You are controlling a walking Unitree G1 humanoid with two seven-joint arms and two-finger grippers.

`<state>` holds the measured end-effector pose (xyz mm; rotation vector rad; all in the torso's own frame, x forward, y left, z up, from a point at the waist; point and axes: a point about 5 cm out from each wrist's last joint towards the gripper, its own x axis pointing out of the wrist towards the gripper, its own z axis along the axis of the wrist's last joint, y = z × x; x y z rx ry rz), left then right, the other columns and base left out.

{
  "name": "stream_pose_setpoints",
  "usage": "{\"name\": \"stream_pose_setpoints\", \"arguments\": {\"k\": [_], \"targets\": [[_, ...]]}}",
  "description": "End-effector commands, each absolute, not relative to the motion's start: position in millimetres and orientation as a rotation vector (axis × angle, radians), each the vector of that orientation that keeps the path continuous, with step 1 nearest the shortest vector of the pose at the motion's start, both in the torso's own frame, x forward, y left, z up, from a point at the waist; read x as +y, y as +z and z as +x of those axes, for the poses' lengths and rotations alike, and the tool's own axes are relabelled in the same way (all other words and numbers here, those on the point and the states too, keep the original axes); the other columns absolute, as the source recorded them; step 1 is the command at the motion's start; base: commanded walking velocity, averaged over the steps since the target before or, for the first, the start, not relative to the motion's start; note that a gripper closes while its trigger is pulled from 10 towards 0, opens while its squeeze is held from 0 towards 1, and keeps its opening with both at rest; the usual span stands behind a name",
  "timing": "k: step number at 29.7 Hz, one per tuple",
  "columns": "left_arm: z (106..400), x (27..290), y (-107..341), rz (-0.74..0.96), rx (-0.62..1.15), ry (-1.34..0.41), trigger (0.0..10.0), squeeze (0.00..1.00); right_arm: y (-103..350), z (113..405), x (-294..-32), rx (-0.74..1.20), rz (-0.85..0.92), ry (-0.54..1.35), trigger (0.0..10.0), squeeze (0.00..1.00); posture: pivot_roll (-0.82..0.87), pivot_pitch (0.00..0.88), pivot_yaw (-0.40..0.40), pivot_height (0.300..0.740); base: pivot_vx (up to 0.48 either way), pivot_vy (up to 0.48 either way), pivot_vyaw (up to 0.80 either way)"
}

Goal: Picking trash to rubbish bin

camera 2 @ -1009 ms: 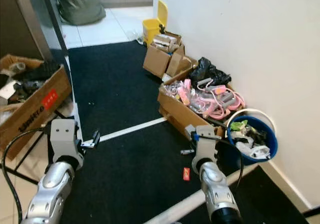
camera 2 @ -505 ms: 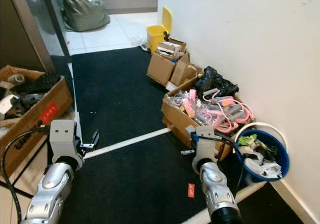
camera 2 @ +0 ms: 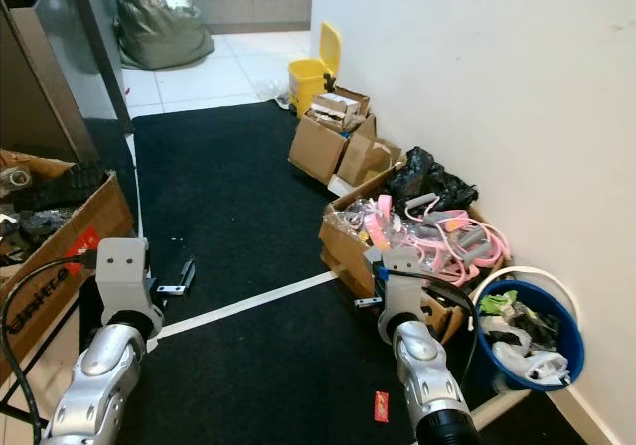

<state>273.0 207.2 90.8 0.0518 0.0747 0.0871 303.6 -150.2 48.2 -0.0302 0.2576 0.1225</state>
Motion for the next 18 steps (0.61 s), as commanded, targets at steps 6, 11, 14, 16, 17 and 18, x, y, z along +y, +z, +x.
{"name": "stream_pose_setpoints", "arguments": {"k": [6,11,14,16,17,18], "targets": [[270.3,205.2,91.4,0.081,0.085,0.061,10.0,0.00,46.9,303.3,-153.0,0.260,-0.001,0.110,10.0,0.00,0.03,0.094,-0.058,0.740,0.359,0.000,0.00],[270.8,206.3,93.1,0.097,0.090,0.041,10.0,0.00,44.5,301.1,-149.7,0.263,0.011,0.106,10.0,0.00,0.04,0.111,-0.018,0.740,0.354,0.000,0.00],[272.5,211.4,98.6,0.136,0.102,-0.003,10.0,0.00,41.6,298.7,-140.4,0.262,0.024,0.110,10.0,0.00,0.06,0.140,0.038,0.740,0.351,0.000,0.00],[272.4,212.9,99.5,0.141,0.103,-0.008,10.0,0.00,41.5,298.6,-138.9,0.260,0.027,0.110,10.0,0.00,0.06,0.142,0.041,0.740,0.352,0.000,0.00],[272.3,214.8,100.4,0.144,0.105,-0.009,10.0,0.00,41.2,298.2,-137.5,0.260,0.030,0.110,10.0,0.00,0.07,0.148,0.049,0.740,0.349,0.000,0.00],[272.0,215.8,100.9,0.144,0.105,-0.009,10.0,0.00,41.0,297.9,-136.8,0.259,0.032,0.109,10.0,0.00,0.07,0.148,0.049,0.740,0.349,0.000,0.00]]}}
